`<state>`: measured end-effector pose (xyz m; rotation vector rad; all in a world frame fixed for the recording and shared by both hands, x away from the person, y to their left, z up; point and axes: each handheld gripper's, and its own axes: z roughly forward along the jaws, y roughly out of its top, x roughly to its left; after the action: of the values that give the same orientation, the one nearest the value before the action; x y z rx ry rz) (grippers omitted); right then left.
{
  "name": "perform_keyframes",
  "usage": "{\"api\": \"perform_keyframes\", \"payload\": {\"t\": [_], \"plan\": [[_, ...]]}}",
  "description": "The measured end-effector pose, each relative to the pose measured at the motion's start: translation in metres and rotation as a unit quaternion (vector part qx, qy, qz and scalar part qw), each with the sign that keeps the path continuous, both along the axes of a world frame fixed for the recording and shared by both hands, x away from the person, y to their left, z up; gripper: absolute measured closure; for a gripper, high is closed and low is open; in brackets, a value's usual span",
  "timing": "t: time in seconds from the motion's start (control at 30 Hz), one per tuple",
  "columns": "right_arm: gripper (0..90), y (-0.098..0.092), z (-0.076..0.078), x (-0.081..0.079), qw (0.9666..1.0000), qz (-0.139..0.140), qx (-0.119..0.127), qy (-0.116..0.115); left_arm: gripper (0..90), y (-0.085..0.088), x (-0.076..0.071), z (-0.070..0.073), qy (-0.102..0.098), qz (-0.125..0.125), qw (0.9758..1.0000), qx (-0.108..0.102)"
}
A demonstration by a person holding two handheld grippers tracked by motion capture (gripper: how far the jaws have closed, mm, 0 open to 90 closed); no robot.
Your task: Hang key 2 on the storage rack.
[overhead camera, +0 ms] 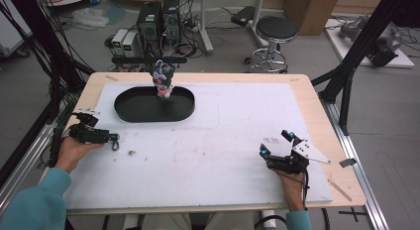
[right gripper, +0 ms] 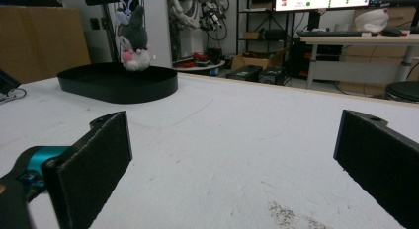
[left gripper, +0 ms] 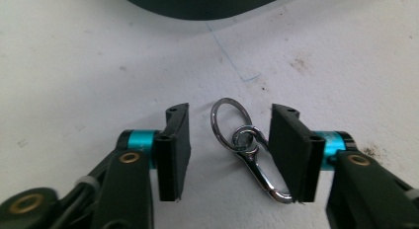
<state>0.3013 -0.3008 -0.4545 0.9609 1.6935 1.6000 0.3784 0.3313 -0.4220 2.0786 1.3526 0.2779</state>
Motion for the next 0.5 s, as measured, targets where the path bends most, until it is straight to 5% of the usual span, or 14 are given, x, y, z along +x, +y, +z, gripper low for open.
{"api": "perform_keyframes", "payload": {"t": [0.5], "plan": [[0.6,0.0004,-0.0001,0.0002,1.0,0.001,-0.001,-0.002,71.9,-0.0019,0.0004,-0.0001,0.003,-0.003,1.0,0.001]]}}
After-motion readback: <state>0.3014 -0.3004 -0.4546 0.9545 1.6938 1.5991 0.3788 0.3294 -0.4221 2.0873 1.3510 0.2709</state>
